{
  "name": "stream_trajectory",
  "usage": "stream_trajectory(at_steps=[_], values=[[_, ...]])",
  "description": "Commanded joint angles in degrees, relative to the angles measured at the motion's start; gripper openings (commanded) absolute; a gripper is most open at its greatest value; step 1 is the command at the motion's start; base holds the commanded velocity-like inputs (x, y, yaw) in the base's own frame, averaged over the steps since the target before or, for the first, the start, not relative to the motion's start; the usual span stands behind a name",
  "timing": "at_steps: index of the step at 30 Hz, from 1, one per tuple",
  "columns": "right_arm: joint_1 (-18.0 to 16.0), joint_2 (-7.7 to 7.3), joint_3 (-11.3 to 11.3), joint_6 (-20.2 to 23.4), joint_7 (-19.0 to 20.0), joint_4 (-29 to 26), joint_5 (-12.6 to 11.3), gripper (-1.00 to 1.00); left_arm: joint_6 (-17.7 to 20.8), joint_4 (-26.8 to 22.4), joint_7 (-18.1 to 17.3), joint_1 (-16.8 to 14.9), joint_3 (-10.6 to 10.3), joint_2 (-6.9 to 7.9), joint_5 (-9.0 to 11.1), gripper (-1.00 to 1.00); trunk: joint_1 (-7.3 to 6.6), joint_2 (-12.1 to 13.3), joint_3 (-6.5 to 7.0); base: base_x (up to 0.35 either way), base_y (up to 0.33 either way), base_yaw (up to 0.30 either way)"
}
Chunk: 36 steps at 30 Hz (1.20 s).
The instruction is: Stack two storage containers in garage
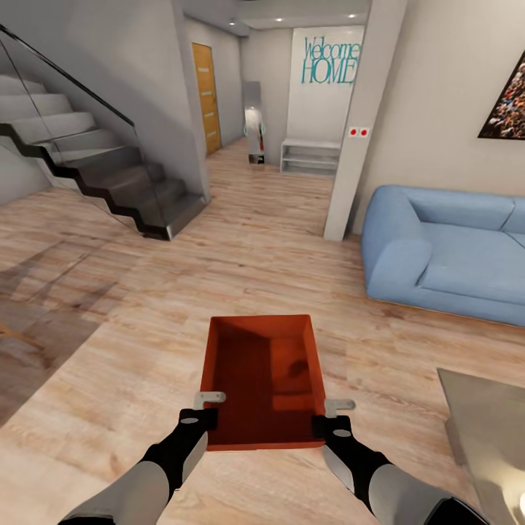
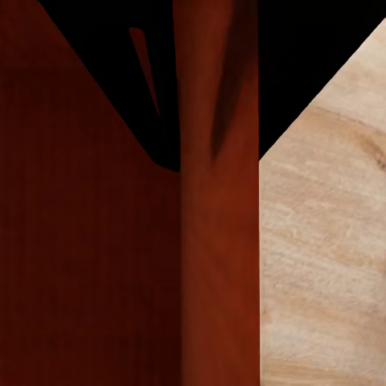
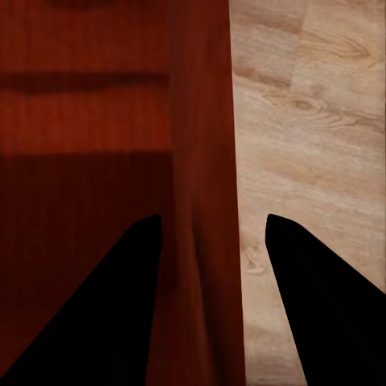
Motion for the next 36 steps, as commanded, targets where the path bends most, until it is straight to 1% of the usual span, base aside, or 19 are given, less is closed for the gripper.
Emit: stream_trajectory(at_steps=[1, 25, 36], values=[[-0.05, -0.33, -0.94, -0.30, -0.46, 1.23, -0.65, -1.00, 0.50, -0.29, 0.66, -0.01, 1.03, 0.25, -1.60, -1.00, 0.06, -0.10, -0.09, 0.324, 0.000, 0.000], [-0.05, -0.37, -0.92, -0.44, -0.46, 1.23, -0.66, -1.00, 0.59, -0.29, 0.57, -0.04, 1.03, 0.25, -1.60, -1.00, 0.06, -0.10, -0.08, 0.324, 0.000, 0.000], [-0.05, -0.36, -0.94, -0.60, -0.46, 1.23, -0.66, -1.00, 0.59, -0.29, 0.57, -0.04, 1.03, 0.25, -1.60, -1.00, 0.06, -0.10, 0.26, 0.324, 0.000, 0.000]])
